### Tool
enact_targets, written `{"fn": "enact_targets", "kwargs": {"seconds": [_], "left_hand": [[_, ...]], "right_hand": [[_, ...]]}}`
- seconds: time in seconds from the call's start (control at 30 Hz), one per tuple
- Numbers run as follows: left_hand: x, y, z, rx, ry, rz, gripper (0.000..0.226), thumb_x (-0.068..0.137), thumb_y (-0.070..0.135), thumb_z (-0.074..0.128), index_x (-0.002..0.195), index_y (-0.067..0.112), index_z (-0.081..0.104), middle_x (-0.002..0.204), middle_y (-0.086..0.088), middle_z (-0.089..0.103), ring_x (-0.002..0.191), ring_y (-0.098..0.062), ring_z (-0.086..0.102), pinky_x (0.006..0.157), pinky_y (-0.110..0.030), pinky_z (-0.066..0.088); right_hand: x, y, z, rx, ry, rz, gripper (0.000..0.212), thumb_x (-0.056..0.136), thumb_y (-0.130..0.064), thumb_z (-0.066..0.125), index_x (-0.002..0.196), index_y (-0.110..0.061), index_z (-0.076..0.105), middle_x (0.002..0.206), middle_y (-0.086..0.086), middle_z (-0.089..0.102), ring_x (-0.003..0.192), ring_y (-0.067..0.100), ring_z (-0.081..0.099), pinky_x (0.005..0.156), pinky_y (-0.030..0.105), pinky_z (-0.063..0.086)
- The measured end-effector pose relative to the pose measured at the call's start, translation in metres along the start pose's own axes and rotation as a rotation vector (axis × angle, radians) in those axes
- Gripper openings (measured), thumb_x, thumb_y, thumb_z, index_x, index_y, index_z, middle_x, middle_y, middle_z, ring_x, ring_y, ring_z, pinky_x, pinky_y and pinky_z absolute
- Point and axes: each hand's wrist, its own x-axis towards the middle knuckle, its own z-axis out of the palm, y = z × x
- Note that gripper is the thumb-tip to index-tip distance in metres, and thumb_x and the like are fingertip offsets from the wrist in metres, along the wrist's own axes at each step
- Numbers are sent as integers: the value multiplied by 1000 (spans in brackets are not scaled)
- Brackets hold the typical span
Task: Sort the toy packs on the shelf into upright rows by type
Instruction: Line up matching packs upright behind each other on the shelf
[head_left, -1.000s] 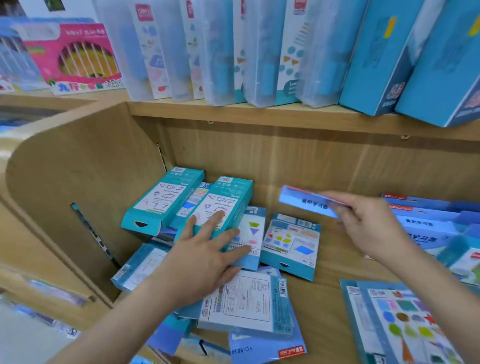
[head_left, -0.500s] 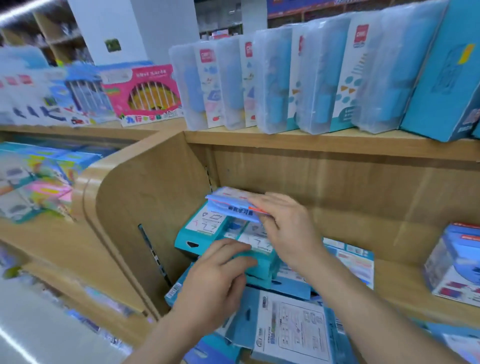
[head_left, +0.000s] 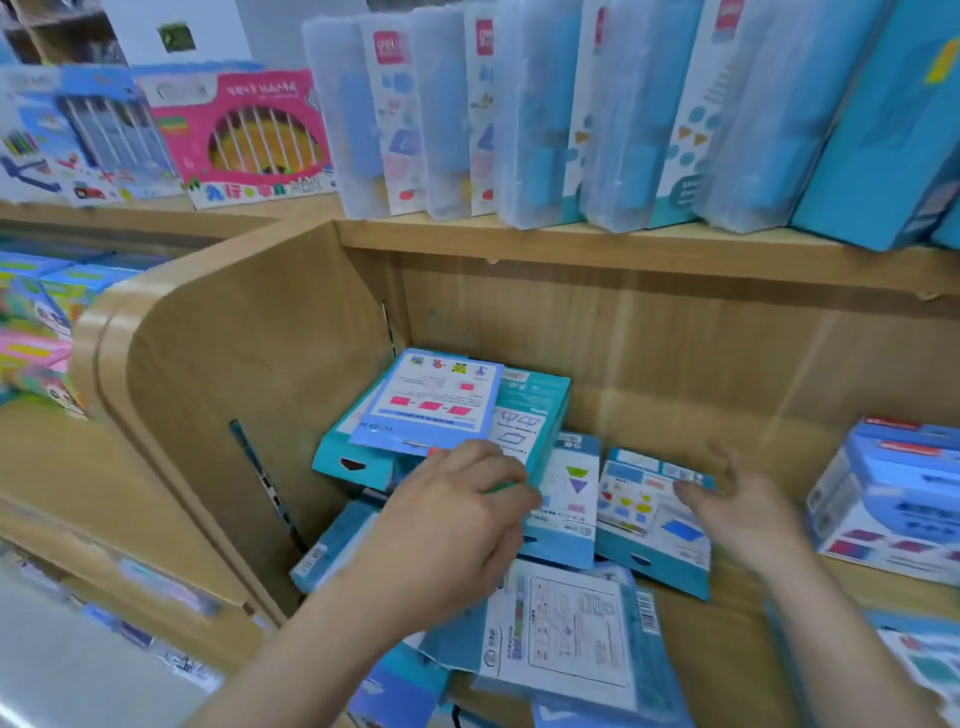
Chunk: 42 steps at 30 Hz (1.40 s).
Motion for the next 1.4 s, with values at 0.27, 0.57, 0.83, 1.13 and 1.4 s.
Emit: {"fn": "enact_targets", "kwargs": {"seconds": [0.27, 0.57, 0.83, 1.13, 1.4], "left_hand": [[11, -9, 35, 86, -107, 14, 25, 88, 36, 48, 92, 30, 72, 120, 11, 64, 109, -16, 56, 98, -36, 35], [20, -9, 31, 16, -148, -35, 32, 81, 42, 43, 96, 38, 70, 117, 16, 64, 109, -10, 52, 94, -30, 28], [77, 67, 3, -667, -60, -39, 63, 78, 41, 73, 131, 40, 39, 133, 24, 51, 123, 2, 48, 102, -21, 39], [81, 89, -9, -1386, -36, -598, 29, 78, 27, 64, 106, 19, 62, 95, -2, 75, 87, -21, 72, 77, -36, 58], [83, 88, -8, -1369, -117, -633, 27, 84, 18, 64, 110, 18, 60, 96, -3, 75, 85, -23, 72, 80, -41, 55]], "right_hand": [[19, 26, 14, 882, -155, 481, 31, 86, -8, 58, 117, -8, 56, 86, 13, 67, 54, 22, 67, 49, 23, 49], [-14, 7, -46, 741, -33, 172, 42, 88, -14, 58, 120, -41, 56, 89, -2, 73, 64, 11, 67, 48, 24, 48], [-53, 17, -80, 1033, -327, 205, 47, 90, -50, 44, 108, -13, 66, 78, 18, 72, 52, 21, 66, 35, 16, 36], [-73, 15, -92, 974, -274, 45, 22, 84, -21, 60, 95, -3, 60, 50, 14, 60, 30, 15, 40, 30, 15, 18], [-82, 18, -90, 908, -267, 4, 15, 92, -17, 54, 85, -9, 63, 53, 15, 61, 33, 15, 42, 34, 17, 20]]}}
